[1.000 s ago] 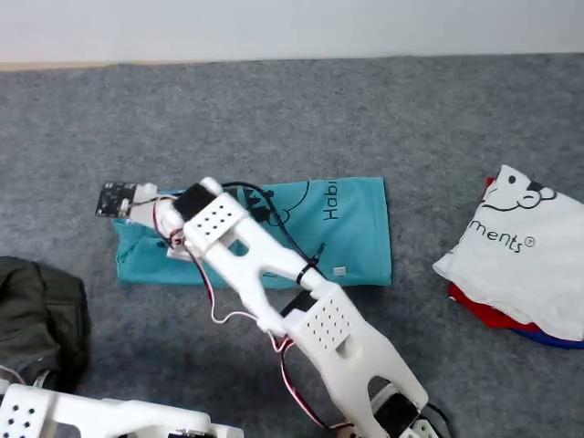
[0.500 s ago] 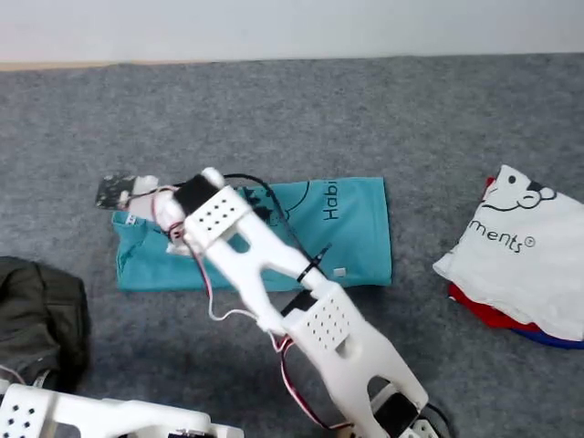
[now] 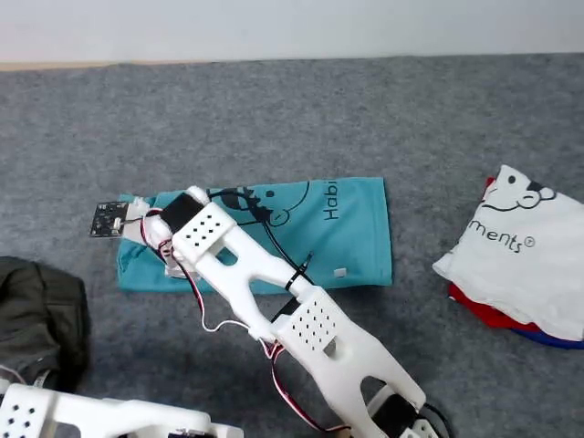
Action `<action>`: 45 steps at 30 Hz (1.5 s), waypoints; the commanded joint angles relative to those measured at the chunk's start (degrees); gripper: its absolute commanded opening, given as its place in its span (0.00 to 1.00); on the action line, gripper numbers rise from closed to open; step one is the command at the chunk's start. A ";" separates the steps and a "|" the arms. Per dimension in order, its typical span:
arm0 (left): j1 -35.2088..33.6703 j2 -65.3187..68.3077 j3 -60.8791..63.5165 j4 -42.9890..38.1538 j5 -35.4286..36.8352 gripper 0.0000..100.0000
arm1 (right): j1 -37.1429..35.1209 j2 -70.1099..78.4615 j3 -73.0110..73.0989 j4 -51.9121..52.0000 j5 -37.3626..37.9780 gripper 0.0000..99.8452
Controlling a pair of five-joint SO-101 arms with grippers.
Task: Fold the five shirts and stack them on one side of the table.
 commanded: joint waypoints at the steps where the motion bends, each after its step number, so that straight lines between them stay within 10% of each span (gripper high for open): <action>1: 0.35 -0.62 -2.33 -0.97 -0.35 0.01 | 0.66 -0.31 -10.90 4.88 0.18 0.02; 11: 0.35 -0.62 -2.77 -0.97 -0.35 0.01 | 11.91 -1.63 -26.02 14.46 -8.70 0.02; 32: 0.35 -0.62 -5.41 -0.97 -6.15 0.01 | 36.97 -14.64 6.59 14.20 -47.82 0.32; 45: 1.23 -0.62 -5.58 -0.97 -6.15 0.01 | 40.31 -9.80 10.37 14.02 -50.20 0.35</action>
